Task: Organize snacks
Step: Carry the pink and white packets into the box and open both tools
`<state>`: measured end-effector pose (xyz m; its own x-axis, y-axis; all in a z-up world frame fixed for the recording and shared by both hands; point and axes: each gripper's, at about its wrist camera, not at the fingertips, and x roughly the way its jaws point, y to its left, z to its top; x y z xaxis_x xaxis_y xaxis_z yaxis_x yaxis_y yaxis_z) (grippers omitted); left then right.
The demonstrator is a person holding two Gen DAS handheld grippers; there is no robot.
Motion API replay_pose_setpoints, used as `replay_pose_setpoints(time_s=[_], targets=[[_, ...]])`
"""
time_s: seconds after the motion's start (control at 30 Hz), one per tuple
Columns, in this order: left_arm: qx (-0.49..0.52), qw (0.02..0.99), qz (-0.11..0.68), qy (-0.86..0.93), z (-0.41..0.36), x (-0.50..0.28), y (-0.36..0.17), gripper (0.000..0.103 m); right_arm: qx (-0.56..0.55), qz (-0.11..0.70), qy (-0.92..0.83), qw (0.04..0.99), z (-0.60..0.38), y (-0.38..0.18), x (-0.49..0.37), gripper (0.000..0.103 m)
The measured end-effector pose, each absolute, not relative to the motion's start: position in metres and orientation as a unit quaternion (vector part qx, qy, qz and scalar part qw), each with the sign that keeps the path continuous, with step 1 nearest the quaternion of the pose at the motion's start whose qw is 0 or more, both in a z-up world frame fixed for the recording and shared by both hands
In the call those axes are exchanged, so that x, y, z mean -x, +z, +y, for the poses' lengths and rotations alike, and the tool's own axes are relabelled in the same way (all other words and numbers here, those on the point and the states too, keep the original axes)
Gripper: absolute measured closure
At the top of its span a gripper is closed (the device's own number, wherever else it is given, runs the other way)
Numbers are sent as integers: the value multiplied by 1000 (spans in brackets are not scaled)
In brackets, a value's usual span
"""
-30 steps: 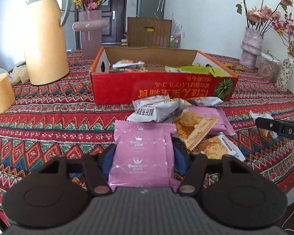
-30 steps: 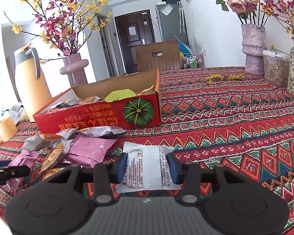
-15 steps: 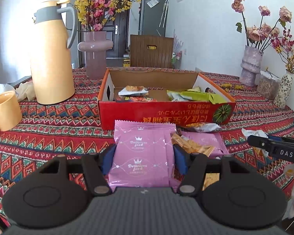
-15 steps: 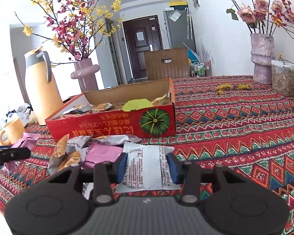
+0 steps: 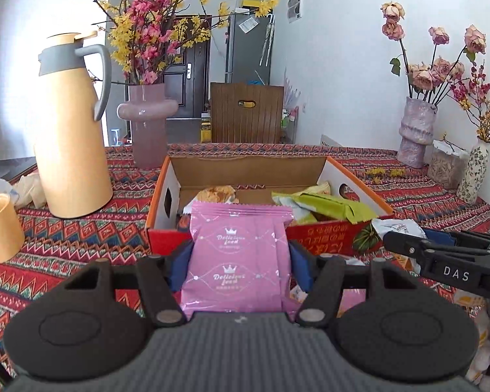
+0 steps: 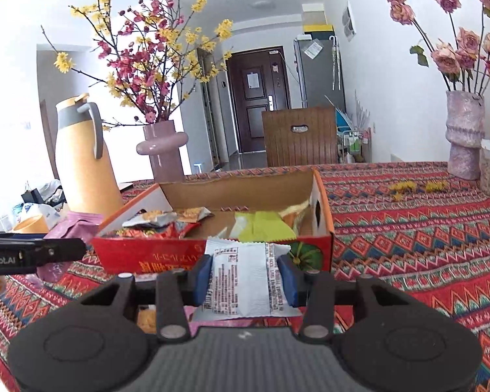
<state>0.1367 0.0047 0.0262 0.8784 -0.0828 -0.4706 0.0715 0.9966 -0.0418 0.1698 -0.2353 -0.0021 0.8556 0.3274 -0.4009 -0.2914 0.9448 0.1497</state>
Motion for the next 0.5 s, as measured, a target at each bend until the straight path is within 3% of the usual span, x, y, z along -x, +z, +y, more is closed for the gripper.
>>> replay_pose_setpoints(time_s=[0.5], targets=[[14, 975, 222, -30, 2, -203, 42, 40, -13, 189, 177, 966, -199, 20, -238, 60]])
